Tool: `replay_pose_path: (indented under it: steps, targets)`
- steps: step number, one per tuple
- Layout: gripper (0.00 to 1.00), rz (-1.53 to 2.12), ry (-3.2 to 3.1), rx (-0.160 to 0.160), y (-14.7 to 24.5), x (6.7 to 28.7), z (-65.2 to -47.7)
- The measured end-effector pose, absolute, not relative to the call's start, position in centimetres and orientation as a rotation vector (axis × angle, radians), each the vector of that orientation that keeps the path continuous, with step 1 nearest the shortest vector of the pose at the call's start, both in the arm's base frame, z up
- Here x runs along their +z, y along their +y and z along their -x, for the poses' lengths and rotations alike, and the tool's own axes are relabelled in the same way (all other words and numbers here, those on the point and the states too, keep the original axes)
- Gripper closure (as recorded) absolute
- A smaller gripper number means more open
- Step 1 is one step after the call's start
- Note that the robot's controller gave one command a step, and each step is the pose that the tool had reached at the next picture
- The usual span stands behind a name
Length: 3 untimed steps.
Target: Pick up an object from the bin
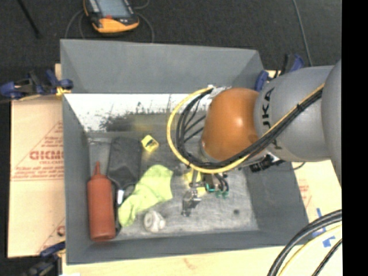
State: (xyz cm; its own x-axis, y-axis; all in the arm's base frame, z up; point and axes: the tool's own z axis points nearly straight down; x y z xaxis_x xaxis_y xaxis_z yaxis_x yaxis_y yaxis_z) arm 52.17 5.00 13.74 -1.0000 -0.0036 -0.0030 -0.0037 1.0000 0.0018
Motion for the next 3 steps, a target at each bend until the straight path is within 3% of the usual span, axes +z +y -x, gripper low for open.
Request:
replay_pose_path:
  steps: [1, 2, 3]
  targets:
    - [1.00, 0.296, 3.120, 0.002, 9.2, 7.7, -57.5]
    - [1.00, 0.295, 3.121, 0.003, 9.2, 7.7, -57.5]
    - [1.00, 0.304, 3.130, 0.000, 9.6, 12.6, -56.8]
